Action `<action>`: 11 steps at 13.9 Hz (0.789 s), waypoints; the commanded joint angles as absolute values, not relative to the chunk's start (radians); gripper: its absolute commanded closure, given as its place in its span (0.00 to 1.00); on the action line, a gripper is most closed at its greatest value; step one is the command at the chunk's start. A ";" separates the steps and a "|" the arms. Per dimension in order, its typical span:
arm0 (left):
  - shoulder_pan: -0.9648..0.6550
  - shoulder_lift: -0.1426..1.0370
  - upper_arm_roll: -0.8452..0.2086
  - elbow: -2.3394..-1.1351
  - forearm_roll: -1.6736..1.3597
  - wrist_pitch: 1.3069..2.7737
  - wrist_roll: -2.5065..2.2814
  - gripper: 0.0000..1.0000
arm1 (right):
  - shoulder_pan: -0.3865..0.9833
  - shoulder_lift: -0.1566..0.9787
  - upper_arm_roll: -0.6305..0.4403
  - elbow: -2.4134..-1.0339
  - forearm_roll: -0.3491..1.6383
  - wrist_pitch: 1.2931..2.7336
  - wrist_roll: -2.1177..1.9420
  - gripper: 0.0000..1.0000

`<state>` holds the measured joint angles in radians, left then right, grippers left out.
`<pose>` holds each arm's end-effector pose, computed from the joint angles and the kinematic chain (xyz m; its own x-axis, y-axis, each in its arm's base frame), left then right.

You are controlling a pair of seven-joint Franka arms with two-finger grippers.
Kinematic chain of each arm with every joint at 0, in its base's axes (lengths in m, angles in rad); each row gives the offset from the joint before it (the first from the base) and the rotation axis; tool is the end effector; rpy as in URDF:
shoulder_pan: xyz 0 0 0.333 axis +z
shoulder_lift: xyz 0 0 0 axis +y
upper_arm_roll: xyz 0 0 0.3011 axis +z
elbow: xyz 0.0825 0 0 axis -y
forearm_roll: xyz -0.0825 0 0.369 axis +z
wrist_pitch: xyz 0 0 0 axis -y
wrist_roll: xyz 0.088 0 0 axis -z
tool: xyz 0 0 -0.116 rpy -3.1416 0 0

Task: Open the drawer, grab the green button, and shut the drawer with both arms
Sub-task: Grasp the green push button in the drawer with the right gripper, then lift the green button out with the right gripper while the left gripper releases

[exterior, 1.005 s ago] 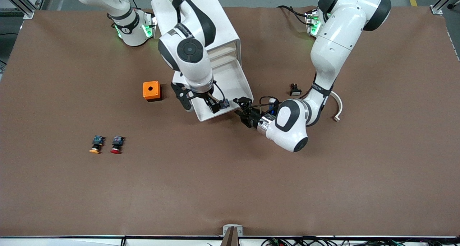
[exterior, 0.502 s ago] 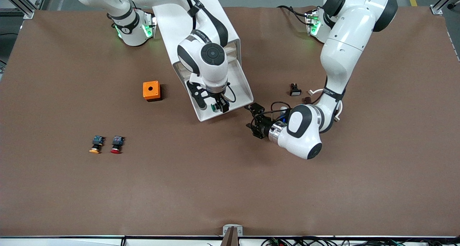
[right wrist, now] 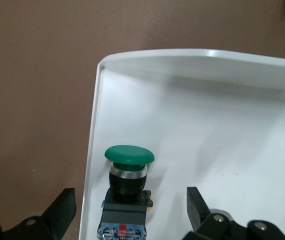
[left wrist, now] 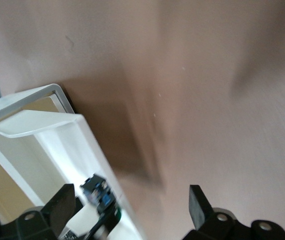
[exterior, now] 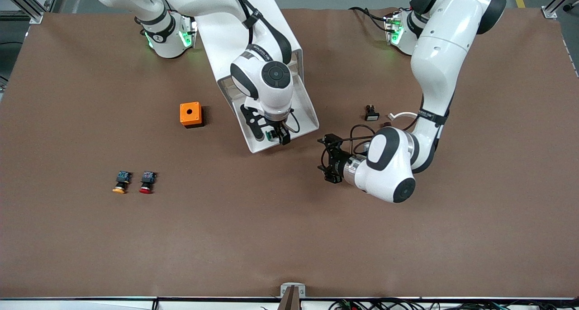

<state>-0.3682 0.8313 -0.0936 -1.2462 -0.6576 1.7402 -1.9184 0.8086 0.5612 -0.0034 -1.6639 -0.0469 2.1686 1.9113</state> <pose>0.6041 -0.3512 0.2535 -0.2545 0.8669 -0.4286 0.8385 -0.0230 -0.5445 0.4549 0.4705 0.2642 0.4732 -0.8792 0.0558 -0.8809 -0.4716 0.0407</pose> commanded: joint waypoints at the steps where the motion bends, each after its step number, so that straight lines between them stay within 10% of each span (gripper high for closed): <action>1: -0.367 0.773 -0.094 -1.269 -0.592 1.730 -1.876 0.00 | 0.819 0.580 -0.012 -1.638 -0.068 2.180 1.927 0.45; 3: -0.379 0.741 -0.086 -1.269 -0.560 1.733 -1.823 0.00 | 0.819 0.580 -0.012 -1.638 -0.064 2.178 1.921 1.00; 11: -0.422 0.713 -0.107 -1.275 -0.333 1.802 -1.367 0.00 | 0.787 0.569 -0.012 -1.580 -0.052 2.082 1.820 1.00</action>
<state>-0.4159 0.7373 -0.1073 -1.2464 -0.3588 1.7547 -1.4328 0.8074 0.5676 -0.0110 -1.6437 -0.0469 2.1662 1.8832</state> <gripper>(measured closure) 0.000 0.568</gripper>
